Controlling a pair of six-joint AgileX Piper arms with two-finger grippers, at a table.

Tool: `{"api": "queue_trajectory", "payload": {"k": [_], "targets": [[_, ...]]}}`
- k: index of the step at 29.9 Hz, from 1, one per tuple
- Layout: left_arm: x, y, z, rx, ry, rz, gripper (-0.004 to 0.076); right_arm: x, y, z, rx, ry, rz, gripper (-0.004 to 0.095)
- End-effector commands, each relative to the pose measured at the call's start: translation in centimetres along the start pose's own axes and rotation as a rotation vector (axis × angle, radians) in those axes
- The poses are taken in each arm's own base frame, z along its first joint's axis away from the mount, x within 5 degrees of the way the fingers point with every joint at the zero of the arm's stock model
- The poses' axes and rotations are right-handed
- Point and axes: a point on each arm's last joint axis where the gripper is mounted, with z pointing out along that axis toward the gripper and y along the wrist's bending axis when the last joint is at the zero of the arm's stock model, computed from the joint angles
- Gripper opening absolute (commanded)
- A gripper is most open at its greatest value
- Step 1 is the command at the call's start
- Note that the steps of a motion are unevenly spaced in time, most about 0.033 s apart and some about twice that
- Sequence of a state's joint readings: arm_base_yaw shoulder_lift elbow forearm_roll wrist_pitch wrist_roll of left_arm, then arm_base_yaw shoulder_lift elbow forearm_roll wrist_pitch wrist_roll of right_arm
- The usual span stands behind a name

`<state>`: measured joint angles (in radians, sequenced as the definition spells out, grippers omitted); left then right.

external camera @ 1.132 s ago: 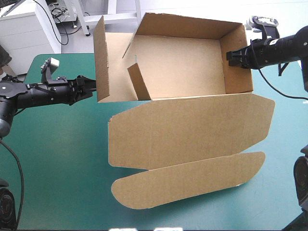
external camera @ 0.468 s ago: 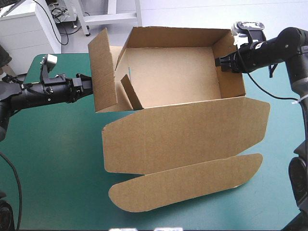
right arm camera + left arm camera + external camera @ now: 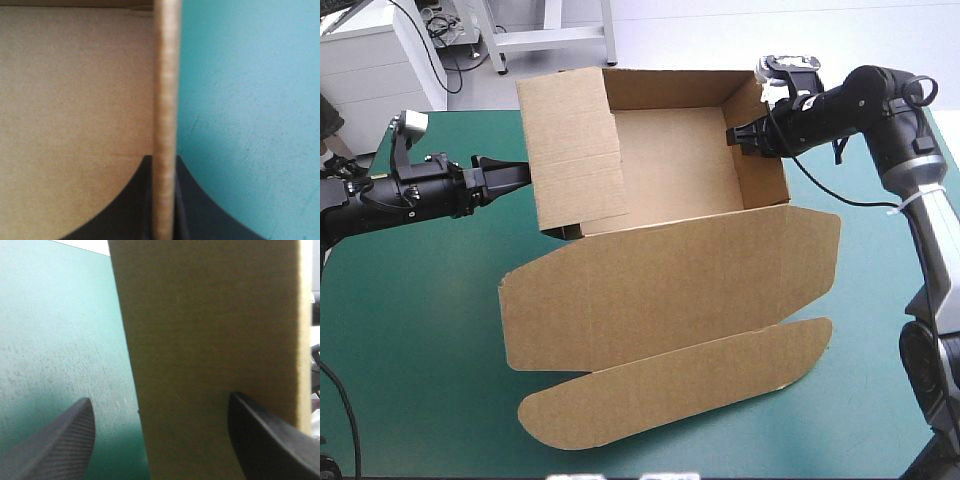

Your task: Fold the box

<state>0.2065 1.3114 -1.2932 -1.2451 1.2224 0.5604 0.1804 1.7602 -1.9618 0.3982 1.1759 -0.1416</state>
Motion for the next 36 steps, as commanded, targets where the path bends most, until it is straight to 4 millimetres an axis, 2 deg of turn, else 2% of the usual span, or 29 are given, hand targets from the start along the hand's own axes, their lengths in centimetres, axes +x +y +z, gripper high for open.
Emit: {"api": "queue_trajectory", "payload": {"k": [1,10,16,27,31,36], "targets": [[0.1,-3.1,-1.1,0.112,-0.010,0.035,0.0526,-0.9,1.8,-2.6,-0.025,-0.121,-0.008,-0.0016],[0.3,-3.7,-1.4,0.111,-0.016,0.045,0.0526,-0.9,3.4,-1.2,-0.060,-0.111,-0.009,-0.0016],[0.7,-4.6,-0.9,0.139,0.009,0.062,0.0526,-0.8,4.9,0.1,-0.075,-0.111,-0.031,-0.0016],[1.3,-4.8,-0.3,0.125,0.060,0.084,0.0526,-0.7,5.2,0.6,-0.063,-0.102,-0.034,-0.0010],[1.6,-4.2,-0.3,0.060,0.094,0.110,0.0526,-0.4,6.2,1.1,-0.001,-0.085,-0.080,0.0000],[2.1,-2.6,-0.4,-0.121,0.155,0.090,0.0524,0.0,8.1,2.0,0.003,-0.083,-0.115,0.0000]]}}
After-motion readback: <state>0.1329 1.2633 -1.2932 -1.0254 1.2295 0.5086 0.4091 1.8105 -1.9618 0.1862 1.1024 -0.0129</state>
